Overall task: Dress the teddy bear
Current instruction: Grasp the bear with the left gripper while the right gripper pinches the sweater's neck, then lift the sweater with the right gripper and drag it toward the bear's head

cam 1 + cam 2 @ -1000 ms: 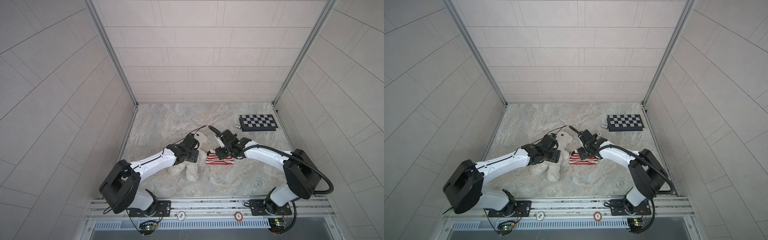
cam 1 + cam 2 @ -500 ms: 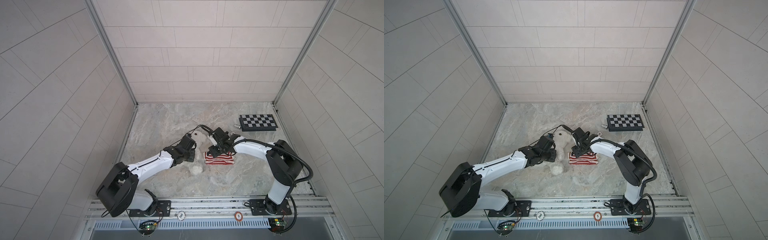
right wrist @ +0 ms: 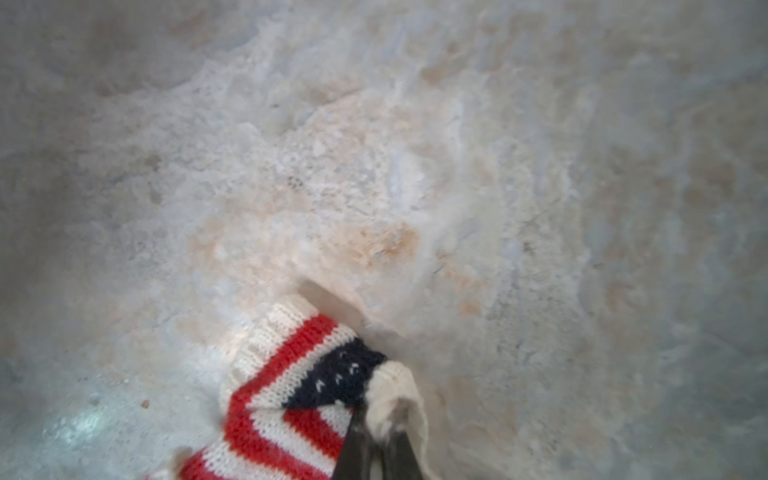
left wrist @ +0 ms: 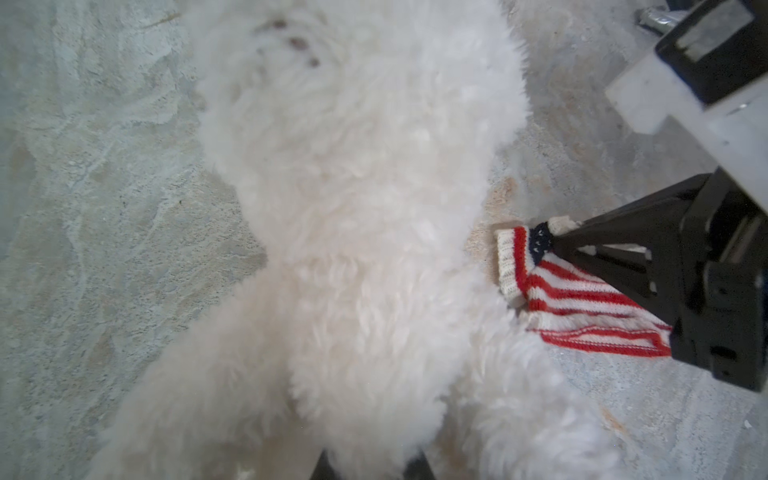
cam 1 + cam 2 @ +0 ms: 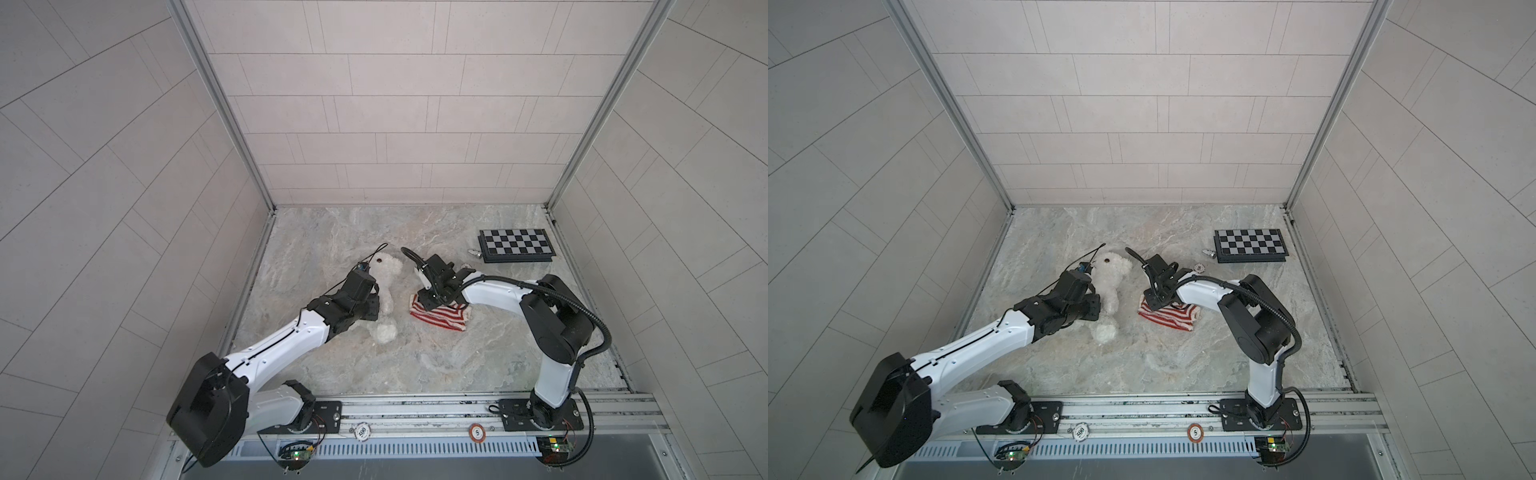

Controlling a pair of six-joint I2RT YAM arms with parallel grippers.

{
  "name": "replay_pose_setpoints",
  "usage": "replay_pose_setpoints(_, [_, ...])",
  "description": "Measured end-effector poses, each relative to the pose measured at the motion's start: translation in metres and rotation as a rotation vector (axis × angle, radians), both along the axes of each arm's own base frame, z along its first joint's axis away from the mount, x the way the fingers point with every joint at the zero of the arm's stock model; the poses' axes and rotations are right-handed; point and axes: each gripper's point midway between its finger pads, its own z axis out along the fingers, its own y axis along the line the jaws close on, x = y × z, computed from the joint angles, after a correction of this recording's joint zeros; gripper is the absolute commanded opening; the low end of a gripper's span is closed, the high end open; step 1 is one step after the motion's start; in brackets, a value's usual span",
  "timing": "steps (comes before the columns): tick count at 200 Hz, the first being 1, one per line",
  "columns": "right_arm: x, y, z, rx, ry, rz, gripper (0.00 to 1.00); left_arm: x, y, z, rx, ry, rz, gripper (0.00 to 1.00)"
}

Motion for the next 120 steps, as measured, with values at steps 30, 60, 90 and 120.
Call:
replay_pose_setpoints(30, [0.017, -0.020, 0.002, 0.011, -0.012, -0.088, 0.25, -0.002, 0.001, 0.004, 0.009, -0.010, -0.018, 0.06])
replay_pose_setpoints(60, [0.013, -0.029, 0.005, 0.013, -0.020, -0.107, 0.43, -0.008, 0.004, 0.005, 0.022, -0.012, -0.032, 0.06])
replay_pose_setpoints(90, [-0.006, -0.044, 0.035, 0.008, -0.059, -0.109, 0.51, -0.014, 0.005, 0.013, 0.021, -0.033, -0.054, 0.05])
replay_pose_setpoints(120, [-0.026, -0.055, 0.069, 0.014, -0.113, -0.085, 0.46, -0.019, 0.004, 0.024, 0.000, -0.060, -0.075, 0.05])
